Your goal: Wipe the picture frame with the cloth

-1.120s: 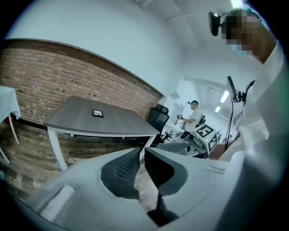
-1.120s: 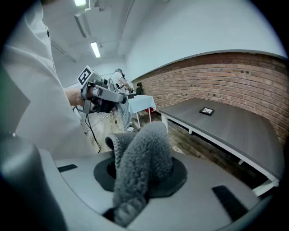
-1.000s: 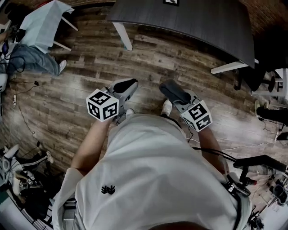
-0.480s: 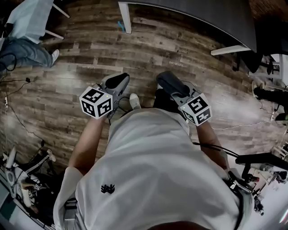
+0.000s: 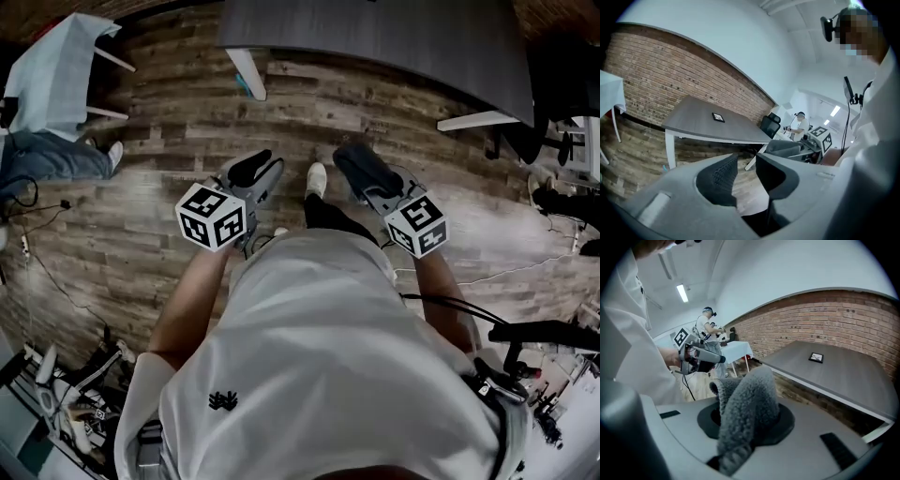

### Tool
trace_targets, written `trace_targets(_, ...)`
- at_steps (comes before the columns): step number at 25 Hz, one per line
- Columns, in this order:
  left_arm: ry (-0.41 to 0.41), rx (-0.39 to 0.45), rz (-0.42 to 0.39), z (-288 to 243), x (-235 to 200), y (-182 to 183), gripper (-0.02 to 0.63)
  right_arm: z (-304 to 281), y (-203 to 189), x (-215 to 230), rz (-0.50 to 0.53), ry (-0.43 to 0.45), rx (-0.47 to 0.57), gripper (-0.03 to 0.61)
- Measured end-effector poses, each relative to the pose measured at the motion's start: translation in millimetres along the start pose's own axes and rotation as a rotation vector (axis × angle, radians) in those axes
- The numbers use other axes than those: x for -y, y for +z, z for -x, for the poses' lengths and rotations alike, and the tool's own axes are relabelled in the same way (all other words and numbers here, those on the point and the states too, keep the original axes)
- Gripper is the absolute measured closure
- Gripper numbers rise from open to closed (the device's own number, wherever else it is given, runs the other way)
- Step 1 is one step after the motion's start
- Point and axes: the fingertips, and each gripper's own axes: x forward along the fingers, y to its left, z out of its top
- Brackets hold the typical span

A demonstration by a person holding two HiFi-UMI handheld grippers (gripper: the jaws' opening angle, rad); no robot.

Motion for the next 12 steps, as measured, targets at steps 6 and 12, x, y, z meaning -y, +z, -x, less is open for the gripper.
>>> trace_targets(6,0.037,0.014,-0.054,-85,-21,81,0.496,-3,44,102,0.038,0.005,0.039,0.491)
trace_targets(12,0.052,-0.03,-0.033,-174,-59,123,0.495,-14,51,184,-0.036,-0.039,0.038,0.491)
